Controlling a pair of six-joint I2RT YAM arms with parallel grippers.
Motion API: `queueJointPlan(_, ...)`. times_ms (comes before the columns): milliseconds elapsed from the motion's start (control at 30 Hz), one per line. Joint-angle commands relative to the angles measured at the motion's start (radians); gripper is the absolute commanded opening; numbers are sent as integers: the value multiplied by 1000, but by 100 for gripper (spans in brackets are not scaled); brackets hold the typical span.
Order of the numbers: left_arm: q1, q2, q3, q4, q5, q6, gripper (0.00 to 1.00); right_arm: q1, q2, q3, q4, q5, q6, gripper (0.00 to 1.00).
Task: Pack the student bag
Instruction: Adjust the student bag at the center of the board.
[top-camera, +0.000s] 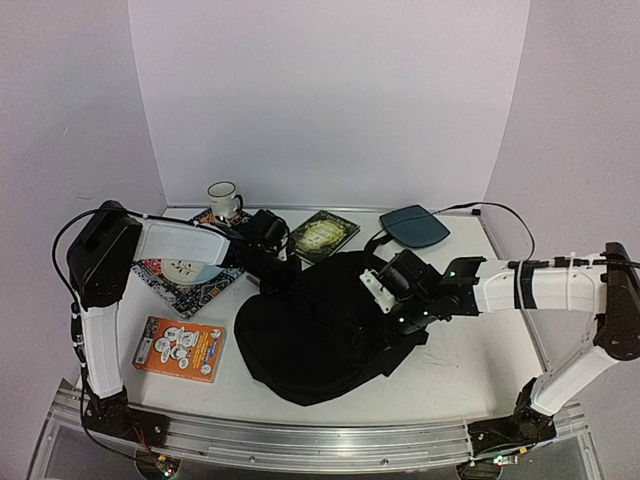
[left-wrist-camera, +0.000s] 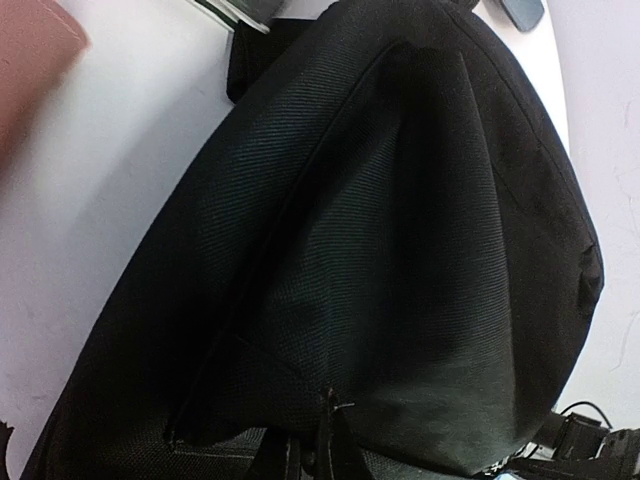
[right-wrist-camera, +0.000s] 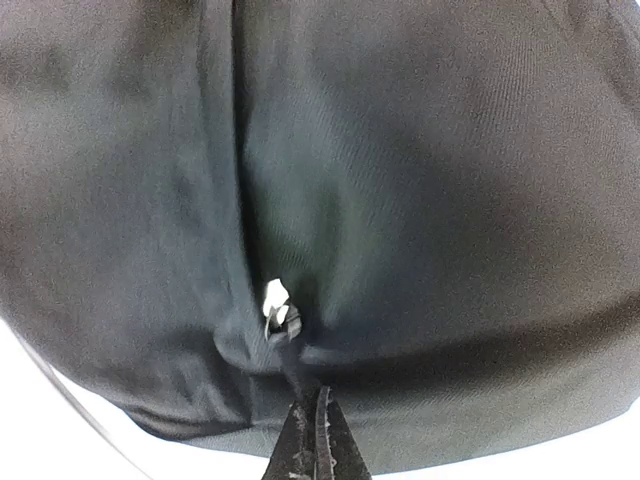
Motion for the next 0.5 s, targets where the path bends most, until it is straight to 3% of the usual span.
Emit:
queueJointPlan(0,97,-44,22,19,-17,10,0,5,-91,-67,-64,-20,51,0)
queueJointPlan(233,173,-62,24,31,9,-2,0,5,-137,-150,-98,-17,129,0)
queueJointPlan(467,147,-48,11,85,73,-20,0,-1,-70,-109,-107,108,182,0)
